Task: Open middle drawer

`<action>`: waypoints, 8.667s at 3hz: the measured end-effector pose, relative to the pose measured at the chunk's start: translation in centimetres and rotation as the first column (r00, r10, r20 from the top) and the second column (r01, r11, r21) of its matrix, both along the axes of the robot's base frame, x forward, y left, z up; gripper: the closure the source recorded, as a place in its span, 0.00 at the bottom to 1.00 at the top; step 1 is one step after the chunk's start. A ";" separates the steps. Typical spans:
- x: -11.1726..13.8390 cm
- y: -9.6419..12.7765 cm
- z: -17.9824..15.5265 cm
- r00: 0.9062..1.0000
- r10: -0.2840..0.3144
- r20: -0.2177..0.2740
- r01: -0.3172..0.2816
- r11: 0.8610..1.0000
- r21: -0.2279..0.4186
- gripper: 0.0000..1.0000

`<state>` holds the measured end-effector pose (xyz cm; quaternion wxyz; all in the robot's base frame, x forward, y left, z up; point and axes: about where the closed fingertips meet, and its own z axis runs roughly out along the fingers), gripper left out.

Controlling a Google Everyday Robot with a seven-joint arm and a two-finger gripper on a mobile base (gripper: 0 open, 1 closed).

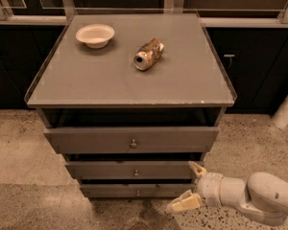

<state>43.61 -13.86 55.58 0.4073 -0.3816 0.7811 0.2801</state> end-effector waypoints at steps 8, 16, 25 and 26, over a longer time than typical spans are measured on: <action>13.1 -0.8 -9.2 0.977 -0.078 0.200 0.091 0.994 -0.057 0.00; 2.7 0.2 -13.4 0.939 0.298 -0.170 -0.331 0.918 -0.218 0.00; -6.5 -4.9 -9.5 0.918 0.233 -0.321 -0.265 0.962 -0.059 0.00; -6.5 -4.9 -9.5 0.918 0.233 -0.321 -0.265 0.962 -0.059 0.00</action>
Offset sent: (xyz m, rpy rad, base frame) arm 0.0387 0.0085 -0.0508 0.1167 -0.1635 -0.1756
